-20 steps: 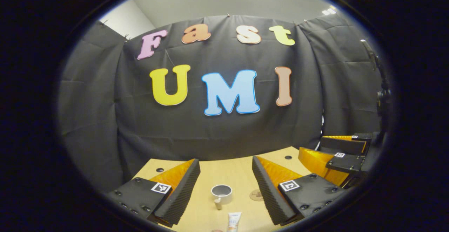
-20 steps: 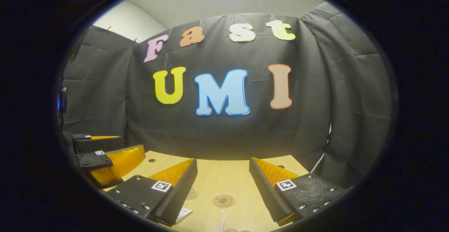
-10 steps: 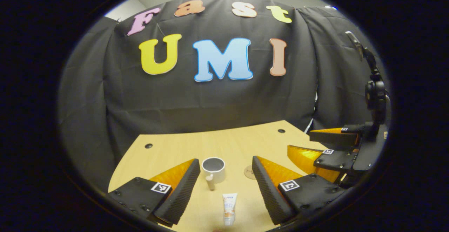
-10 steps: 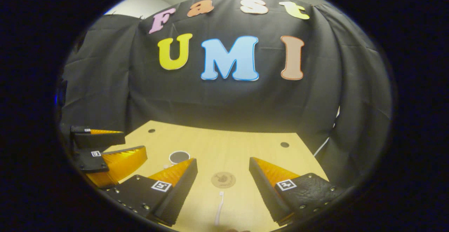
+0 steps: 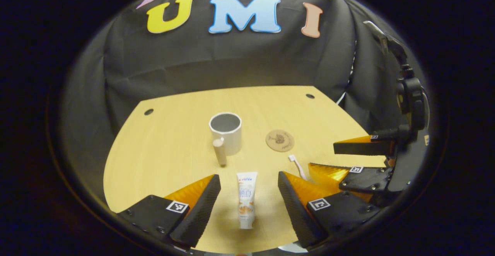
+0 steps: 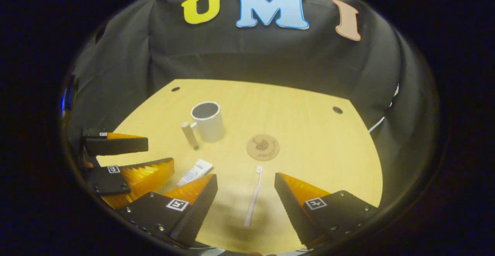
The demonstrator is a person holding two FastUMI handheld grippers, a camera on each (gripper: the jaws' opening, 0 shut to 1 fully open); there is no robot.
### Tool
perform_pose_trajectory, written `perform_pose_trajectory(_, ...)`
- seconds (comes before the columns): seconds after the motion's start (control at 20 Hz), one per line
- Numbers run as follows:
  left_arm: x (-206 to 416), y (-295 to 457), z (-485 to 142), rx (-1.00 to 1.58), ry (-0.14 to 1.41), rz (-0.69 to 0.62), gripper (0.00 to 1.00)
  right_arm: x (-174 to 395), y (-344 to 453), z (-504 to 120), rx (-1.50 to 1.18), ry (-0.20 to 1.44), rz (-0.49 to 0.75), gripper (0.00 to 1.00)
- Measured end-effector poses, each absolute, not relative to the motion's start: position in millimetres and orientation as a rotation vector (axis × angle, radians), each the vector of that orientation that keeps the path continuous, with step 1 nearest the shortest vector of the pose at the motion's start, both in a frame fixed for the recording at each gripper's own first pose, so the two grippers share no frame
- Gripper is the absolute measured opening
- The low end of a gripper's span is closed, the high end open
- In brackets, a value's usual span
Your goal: Put the toothbrush and toothpaste on the desktop into the cup, then pick up the cup and place it on the coaster on the desktop.
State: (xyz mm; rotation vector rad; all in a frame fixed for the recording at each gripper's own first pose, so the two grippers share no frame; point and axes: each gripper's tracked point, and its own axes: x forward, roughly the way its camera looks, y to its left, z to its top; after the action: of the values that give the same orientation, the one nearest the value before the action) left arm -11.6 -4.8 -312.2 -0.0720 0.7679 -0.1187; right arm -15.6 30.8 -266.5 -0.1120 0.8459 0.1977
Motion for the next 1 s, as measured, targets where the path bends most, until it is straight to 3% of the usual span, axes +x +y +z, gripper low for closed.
perform_pose_trajectory(0.4, -30.9, -21.7, -385.6, -0.115, 1.076, -0.103, 0.99, -32.2, 23.2, -349.7, -0.054, 1.122, 0.138, 0.94)
perform_pose_trajectory(1.0, -49.7, -8.9, -412.7, -0.158, 1.294, -0.015, 0.98, -42.6, 6.7, -383.8, -0.071, 1.353, 0.057, 0.94)
